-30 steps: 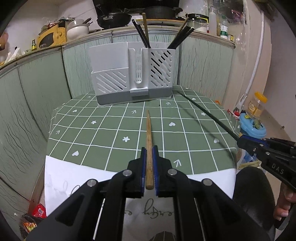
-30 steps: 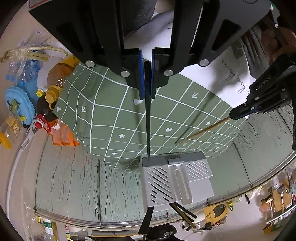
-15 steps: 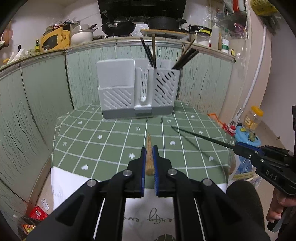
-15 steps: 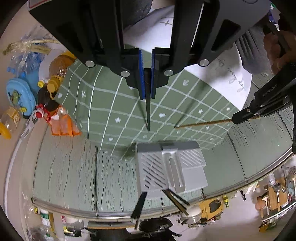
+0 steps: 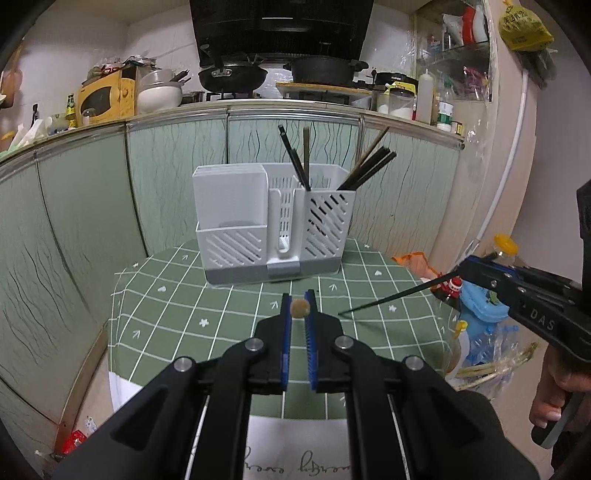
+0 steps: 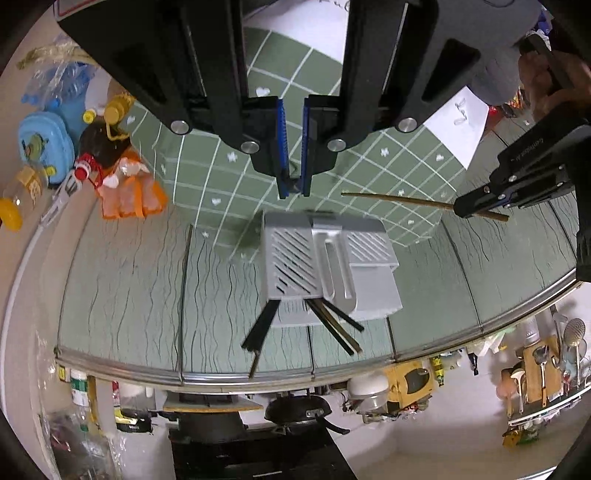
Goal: Organize utensils
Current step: 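Lift both chopsticks and carry them toward the white utensil holder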
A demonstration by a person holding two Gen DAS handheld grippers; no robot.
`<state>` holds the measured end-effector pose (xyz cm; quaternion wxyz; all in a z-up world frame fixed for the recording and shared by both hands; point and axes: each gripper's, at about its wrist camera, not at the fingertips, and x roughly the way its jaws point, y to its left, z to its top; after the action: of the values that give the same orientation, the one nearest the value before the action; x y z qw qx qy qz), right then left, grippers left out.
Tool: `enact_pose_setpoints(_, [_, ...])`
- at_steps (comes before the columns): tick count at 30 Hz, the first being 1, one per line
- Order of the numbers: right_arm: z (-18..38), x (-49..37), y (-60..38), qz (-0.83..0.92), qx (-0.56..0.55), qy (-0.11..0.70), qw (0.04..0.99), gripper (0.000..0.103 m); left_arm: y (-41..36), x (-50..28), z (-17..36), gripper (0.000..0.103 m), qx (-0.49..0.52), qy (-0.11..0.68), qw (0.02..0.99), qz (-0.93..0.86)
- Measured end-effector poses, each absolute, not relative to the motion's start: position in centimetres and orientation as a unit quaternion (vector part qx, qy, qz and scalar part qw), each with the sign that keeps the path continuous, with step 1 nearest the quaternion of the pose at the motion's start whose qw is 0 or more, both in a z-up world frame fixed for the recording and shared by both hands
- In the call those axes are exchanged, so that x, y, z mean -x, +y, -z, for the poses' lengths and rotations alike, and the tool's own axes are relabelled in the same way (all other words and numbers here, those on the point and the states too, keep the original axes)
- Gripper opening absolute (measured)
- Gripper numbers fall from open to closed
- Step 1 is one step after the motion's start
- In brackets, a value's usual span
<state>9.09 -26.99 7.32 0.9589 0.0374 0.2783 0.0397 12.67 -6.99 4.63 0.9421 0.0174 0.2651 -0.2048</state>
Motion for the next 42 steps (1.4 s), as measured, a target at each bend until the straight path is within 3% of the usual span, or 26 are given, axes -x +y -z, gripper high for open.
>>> enact_pose_setpoints(14, [-12.0, -11.0, -27.6, -0.053, -0.030, 0.249, 0.967, 0.006, -6.9, -14.4, -9.3, 0.008, -0.013, 0.249, 0.941, 0.230])
enact_pose_setpoints(27, [-19.5, -13.7, -29.4, -0.056, -0.029, 0.204, 0.977, 0.006, -9.4, -17.2, -15.5, 0.008, -0.030, 0.215, 0.943, 0.250])
enact_pose_setpoints(42, [-21.9, -20.3, -30.5, -0.059, -0.036, 0.190, 0.979, 0.006, -11.8, -23.5, -15.9, 0.008, -0.024, 0.239, 0.935, 0.262])
